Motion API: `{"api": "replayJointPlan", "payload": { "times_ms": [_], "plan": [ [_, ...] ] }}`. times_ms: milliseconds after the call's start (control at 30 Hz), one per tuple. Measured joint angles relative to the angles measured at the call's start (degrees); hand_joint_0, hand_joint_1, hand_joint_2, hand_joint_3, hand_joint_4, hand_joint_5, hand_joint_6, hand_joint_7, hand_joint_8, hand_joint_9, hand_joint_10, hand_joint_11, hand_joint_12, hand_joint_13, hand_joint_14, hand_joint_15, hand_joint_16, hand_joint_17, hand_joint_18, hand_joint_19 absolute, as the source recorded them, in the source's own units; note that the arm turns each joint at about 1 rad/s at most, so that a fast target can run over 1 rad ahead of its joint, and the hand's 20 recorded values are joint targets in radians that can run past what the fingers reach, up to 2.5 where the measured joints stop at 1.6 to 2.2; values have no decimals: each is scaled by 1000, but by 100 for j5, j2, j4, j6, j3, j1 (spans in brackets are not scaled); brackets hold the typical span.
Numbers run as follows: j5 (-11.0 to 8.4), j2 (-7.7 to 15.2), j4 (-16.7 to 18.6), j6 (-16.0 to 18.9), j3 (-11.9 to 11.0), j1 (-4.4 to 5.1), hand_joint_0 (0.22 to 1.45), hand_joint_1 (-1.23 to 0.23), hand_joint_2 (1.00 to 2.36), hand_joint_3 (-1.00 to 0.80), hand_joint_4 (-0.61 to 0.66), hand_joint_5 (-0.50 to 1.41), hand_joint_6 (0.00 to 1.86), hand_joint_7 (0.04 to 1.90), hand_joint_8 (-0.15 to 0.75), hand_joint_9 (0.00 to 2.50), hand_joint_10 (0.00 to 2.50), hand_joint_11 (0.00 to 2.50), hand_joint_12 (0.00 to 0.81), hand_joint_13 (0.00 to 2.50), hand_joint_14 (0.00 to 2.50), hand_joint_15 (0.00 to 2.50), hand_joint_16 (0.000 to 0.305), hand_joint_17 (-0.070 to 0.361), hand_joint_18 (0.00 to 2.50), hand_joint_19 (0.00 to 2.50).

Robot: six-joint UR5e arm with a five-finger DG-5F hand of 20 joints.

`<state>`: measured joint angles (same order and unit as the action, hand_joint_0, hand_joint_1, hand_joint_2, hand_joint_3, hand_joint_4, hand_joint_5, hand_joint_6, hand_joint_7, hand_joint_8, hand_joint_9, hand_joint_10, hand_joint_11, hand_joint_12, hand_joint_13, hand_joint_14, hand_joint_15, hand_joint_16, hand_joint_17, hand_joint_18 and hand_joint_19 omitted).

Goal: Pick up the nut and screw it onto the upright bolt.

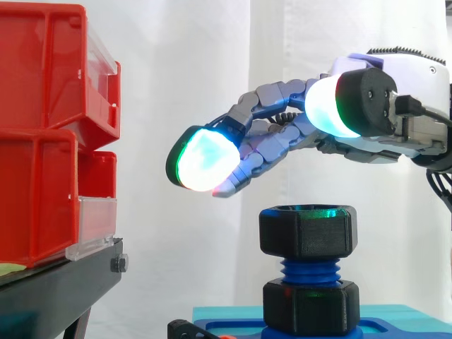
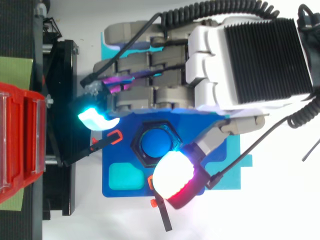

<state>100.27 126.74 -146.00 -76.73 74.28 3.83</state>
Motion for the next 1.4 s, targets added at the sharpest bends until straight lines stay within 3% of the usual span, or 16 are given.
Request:
{"api": "replayJointPlan", "payload": {
  "times_ms": [333, 667, 1033, 1400],
  "plan": [
    [-144, 0, -382, -4, 6, 137, 529, -188, 1000, -500, 228, -50, 504, 955, 211, 877, 0, 0, 112, 628, 0, 0, 4, 8, 244, 0],
    [-137, 0, -543, 0, 8, 146, 539, -207, 1000, -500, 225, -31, 505, 1184, 226, 943, 0, 0, 107, 698, 0, 0, 2, 5, 304, 0],
    [-97, 0, -551, 9, 8, 27, 544, -223, 1000, -500, 176, -19, 504, 1383, 233, 960, 0, 0, 109, 734, 0, 0, 2, 3, 346, 0],
    [125, 0, -520, 9, 8, -190, 551, -240, 1000, -500, 120, 10, 502, 1570, 231, 1055, 0, 0, 102, 805, 0, 0, 0, 1, 414, 0]
  ]
}}
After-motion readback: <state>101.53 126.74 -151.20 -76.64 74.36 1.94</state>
